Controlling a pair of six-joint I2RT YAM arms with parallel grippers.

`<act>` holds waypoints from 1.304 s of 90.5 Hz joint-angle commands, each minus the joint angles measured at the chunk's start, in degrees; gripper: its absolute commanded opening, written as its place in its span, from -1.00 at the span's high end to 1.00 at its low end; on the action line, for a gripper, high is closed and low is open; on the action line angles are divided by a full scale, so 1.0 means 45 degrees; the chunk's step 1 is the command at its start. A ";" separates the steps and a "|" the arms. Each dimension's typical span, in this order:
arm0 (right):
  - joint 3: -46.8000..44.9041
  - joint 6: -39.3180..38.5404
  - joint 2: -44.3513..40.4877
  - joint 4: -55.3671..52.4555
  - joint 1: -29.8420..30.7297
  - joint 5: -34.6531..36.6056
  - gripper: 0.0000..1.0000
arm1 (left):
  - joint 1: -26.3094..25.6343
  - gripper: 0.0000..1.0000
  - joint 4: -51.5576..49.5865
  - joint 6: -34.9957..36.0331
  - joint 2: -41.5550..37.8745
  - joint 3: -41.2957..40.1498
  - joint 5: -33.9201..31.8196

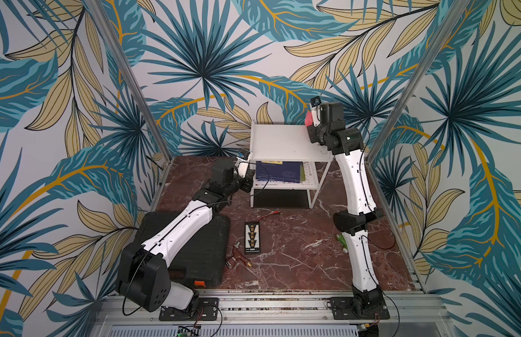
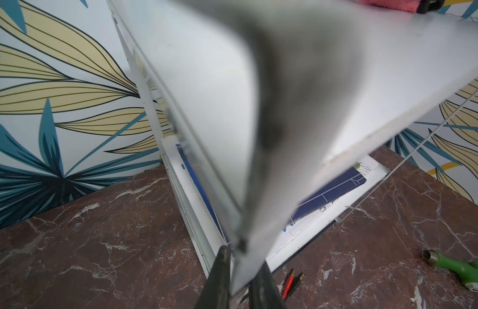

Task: Wipe the bookshelf clean with a cloth
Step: Wipe the dust from the shelf.

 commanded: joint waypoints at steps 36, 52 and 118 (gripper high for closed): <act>0.0290 0.1181 0.1893 0.1832 0.2339 -0.8361 1.00 | 0.0220 1.00 0.0151 -0.0809 0.0067 0.0087 0.0601; 0.0498 -0.1877 -0.0359 -0.2831 0.2359 -0.6865 1.00 | 0.0258 1.00 0.0244 -0.0689 -0.0268 -0.0333 0.0088; -0.2942 -0.3849 -0.4748 -0.4429 0.2343 -0.4160 1.00 | 0.0579 1.00 0.0713 -0.0998 -0.0188 -0.0678 0.0596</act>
